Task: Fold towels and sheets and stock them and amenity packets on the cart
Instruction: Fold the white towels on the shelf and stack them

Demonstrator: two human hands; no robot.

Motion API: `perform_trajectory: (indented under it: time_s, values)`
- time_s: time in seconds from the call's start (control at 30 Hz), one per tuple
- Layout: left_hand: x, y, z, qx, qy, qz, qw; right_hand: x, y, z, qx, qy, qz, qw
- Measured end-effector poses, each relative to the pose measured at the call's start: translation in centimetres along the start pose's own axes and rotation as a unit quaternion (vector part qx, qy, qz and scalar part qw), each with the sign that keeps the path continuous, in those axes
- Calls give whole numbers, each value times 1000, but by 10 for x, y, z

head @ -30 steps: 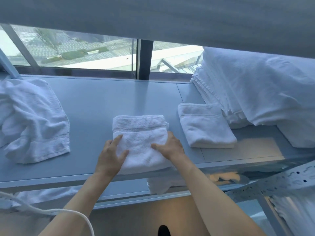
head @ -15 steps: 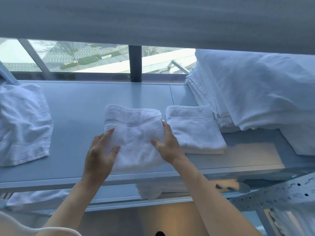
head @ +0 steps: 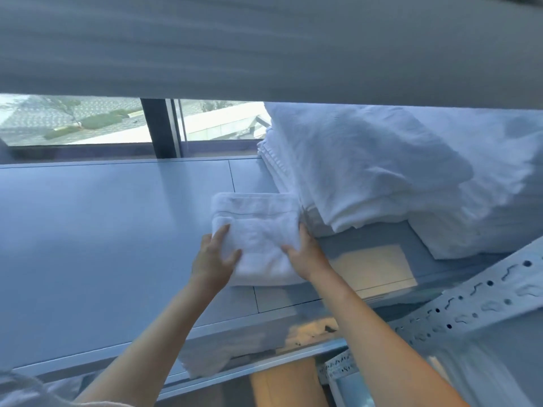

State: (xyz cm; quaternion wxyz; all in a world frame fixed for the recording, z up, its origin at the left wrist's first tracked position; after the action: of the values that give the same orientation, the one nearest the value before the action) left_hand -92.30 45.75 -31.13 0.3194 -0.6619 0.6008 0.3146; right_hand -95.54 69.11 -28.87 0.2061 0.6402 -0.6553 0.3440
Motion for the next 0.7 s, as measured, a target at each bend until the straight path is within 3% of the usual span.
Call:
perform_trajectory:
  time_s: [0.27,0.4,0.7]
  values:
    - [35,-25,-35,-28,-17,-48,998,19,-10,50,25,-88,-23,996]
    - [47,-42,-66,-59,-20,-34,997,43,-20,68,34,-44,-58,997]
    - [9,-29,-78,-133,-59,65,987,75,-1,14,-64,62,-112,990]
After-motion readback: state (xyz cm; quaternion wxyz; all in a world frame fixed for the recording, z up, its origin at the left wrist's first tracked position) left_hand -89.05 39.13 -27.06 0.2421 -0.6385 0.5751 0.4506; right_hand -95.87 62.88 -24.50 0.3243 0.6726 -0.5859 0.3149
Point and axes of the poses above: each hand's wrist, its own y-axis towards the middle knuckle, its own z-axis out of the palm, x = y × z, the point moved 2 cm from there along y, towards the middle knuckle, and after that the axes turned 5 degrees about x, right-handed, at the moved point
